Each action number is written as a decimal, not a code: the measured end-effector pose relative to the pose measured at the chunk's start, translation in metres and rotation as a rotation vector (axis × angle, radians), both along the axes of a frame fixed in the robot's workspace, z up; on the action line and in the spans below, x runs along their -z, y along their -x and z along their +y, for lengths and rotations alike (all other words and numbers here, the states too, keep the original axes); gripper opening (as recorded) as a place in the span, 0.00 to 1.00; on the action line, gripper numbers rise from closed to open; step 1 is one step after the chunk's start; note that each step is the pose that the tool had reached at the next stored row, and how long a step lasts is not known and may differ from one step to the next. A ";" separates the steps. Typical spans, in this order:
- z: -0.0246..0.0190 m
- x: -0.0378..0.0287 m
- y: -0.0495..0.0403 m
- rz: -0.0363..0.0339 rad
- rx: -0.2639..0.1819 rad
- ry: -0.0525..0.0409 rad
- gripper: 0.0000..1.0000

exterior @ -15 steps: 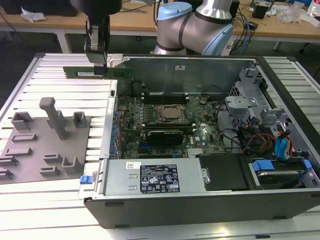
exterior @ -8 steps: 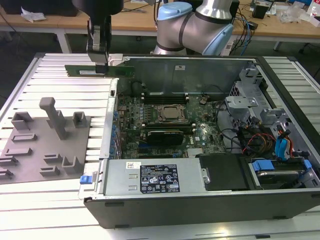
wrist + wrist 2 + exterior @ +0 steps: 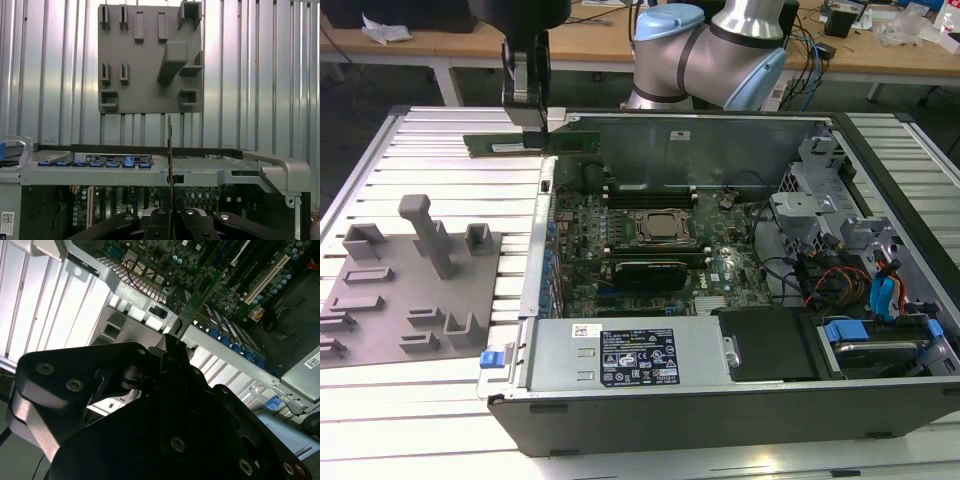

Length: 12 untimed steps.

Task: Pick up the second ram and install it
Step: 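Pick up the second ram and move it above second insertion slot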

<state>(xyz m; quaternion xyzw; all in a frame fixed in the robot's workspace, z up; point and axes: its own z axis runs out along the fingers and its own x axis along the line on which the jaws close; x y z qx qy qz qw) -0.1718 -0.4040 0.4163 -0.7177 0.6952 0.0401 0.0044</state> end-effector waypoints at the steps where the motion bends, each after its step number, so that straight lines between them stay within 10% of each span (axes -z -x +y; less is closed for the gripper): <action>1: 0.0000 0.0002 -0.0016 0.0001 0.000 0.0001 0.13; 12: 0.0039 0.0101 -0.0625 0.0132 0.000 0.0055 0.13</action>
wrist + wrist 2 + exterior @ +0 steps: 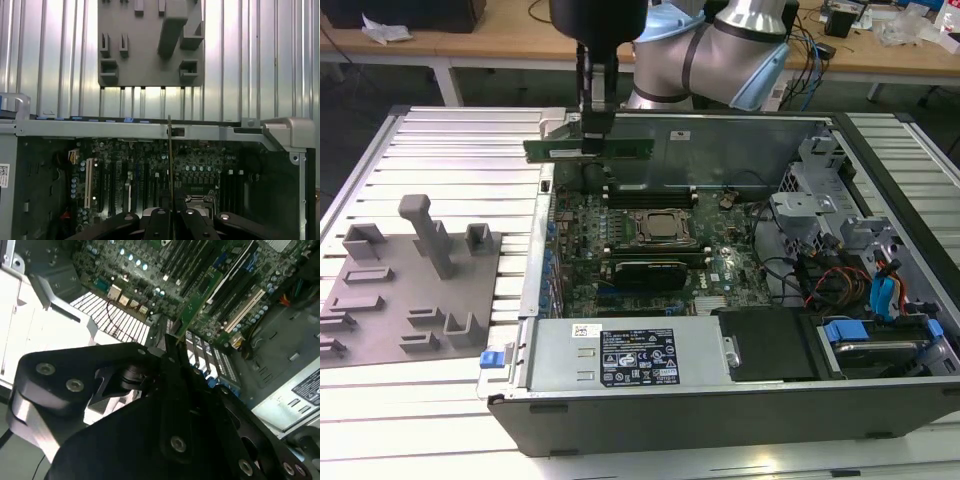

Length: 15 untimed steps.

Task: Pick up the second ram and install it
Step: 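Pick up the second ram and move it above second insertion slot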

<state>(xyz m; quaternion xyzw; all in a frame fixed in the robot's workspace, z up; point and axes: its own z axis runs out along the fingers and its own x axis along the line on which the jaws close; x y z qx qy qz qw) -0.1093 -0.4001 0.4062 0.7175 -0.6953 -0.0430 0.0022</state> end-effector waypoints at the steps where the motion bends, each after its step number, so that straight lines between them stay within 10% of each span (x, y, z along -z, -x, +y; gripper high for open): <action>1: 0.0002 0.0005 -0.0031 0.0007 0.000 0.0003 0.13; 4: 0.0008 0.0028 -0.0149 0.0031 0.000 0.0010 0.13; 6: 0.0021 0.0109 -0.0390 0.0086 0.000 0.0011 0.13; 15: 0.0043 0.0269 -0.0741 0.0200 0.000 0.0002 0.13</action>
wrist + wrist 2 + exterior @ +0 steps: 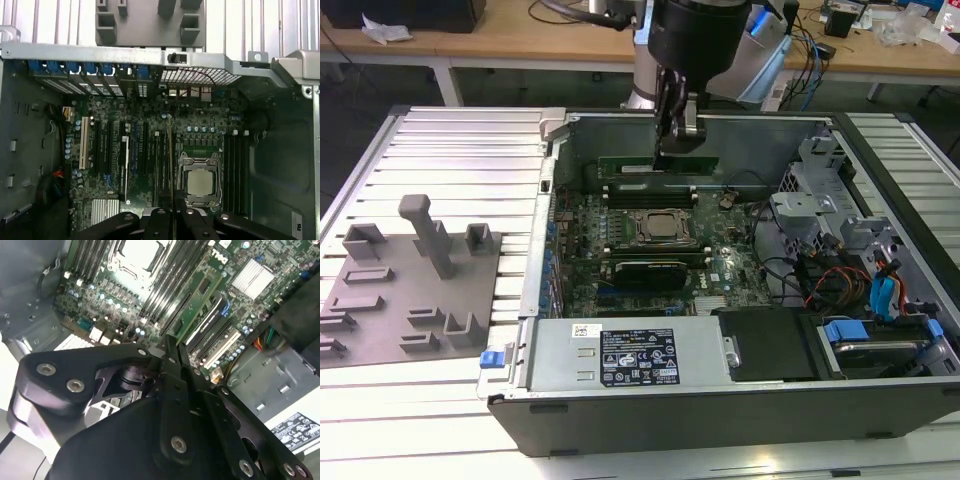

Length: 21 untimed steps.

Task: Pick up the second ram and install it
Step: 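Pick up the second ram and move it above second insertion slot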

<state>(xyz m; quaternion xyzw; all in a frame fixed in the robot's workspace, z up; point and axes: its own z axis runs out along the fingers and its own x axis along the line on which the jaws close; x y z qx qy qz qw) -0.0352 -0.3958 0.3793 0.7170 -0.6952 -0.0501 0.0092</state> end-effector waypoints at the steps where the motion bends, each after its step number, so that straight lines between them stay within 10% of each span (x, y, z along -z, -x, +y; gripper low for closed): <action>1: 0.0011 0.0058 0.0000 -0.0001 0.000 -0.0005 0.13; 21: 0.0016 0.0418 0.0000 -0.0001 0.000 -0.0013 0.13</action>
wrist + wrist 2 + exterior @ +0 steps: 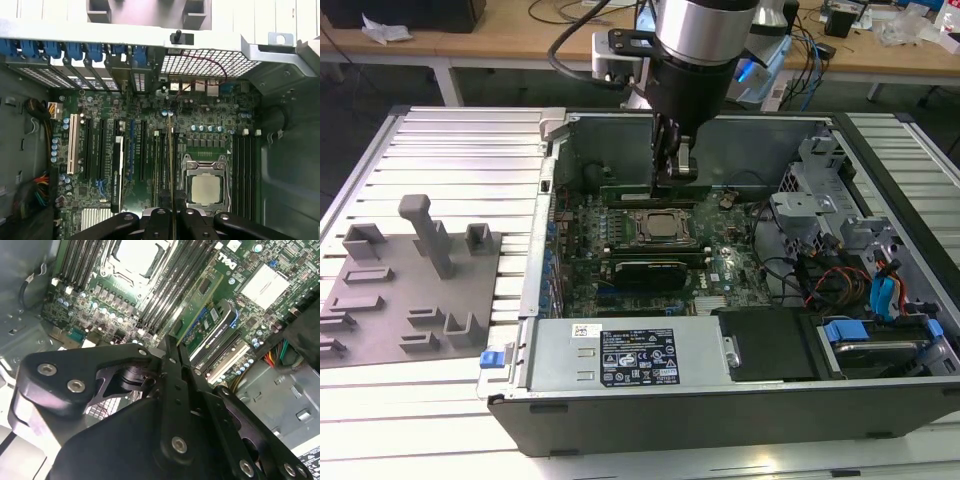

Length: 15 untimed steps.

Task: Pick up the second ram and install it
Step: 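Pick up the second ram and move it above second insertion slot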

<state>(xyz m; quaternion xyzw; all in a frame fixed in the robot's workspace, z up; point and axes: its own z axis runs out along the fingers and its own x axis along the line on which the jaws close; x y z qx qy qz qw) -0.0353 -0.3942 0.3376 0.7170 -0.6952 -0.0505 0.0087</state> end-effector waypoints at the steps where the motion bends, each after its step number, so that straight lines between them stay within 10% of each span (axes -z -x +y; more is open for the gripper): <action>1: 0.0004 0.0016 -0.0001 0.0000 0.000 0.0001 0.13; 8: 0.0034 0.0097 -0.0011 0.0000 0.052 0.0000 0.13; 15: 0.0045 0.0178 -0.0230 0.0016 0.058 0.0000 0.13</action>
